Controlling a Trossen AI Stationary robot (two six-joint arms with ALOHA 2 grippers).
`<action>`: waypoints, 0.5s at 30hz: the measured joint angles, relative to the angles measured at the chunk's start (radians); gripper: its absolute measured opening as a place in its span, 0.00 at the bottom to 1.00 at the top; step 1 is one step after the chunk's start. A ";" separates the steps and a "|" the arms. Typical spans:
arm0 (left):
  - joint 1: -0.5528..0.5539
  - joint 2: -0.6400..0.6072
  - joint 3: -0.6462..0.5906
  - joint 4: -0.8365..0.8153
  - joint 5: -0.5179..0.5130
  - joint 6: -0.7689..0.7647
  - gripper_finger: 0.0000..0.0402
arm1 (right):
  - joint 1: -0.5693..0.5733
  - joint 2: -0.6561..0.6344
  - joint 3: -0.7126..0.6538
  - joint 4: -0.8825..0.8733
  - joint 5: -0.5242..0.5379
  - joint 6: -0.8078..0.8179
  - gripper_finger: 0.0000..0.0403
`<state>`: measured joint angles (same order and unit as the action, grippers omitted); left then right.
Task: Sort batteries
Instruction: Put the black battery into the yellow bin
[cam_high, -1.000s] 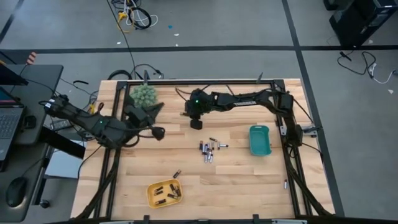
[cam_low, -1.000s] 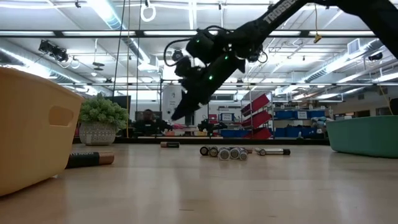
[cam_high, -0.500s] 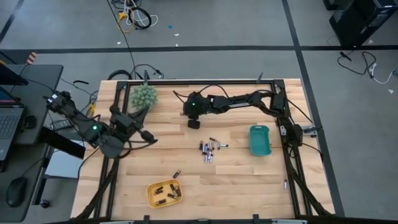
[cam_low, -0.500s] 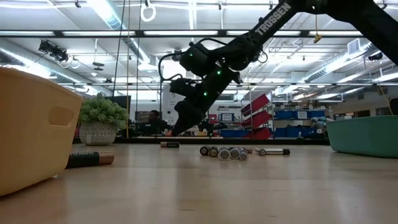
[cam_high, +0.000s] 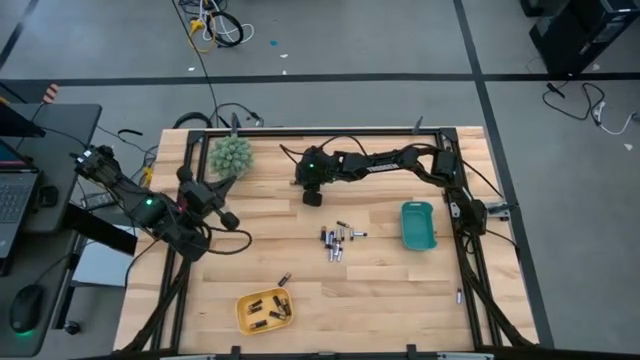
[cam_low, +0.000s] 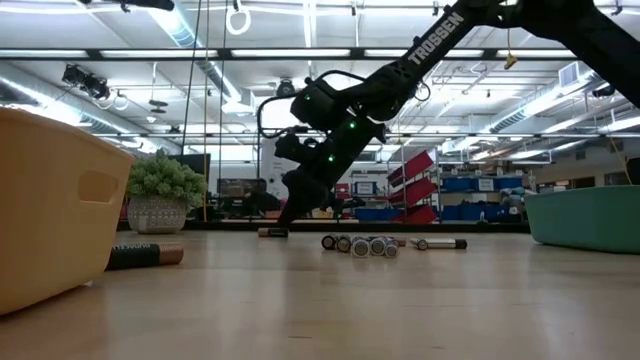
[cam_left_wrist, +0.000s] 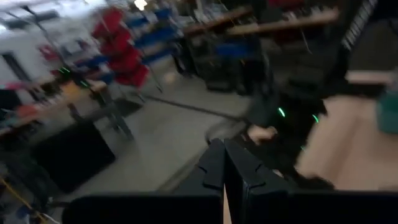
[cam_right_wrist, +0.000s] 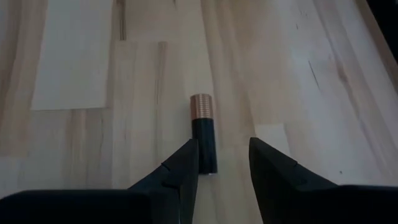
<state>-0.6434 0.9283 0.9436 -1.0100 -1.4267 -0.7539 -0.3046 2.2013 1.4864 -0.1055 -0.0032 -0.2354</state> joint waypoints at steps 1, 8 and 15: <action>0.000 0.000 0.000 -0.009 0.028 -0.019 0.00 | 0.000 0.000 0.000 0.000 0.001 0.003 0.32; 0.000 0.000 0.000 -0.017 0.052 -0.040 0.00 | -0.001 0.006 0.097 -0.132 -0.047 0.088 0.32; 0.000 0.001 0.000 -0.044 0.052 -0.039 0.00 | -0.003 0.013 0.106 -0.143 -0.051 0.130 0.32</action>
<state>-0.6434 0.9291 0.9437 -1.0538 -1.3746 -0.7930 -0.3076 2.2148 1.5925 -0.2483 -0.0544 -0.1052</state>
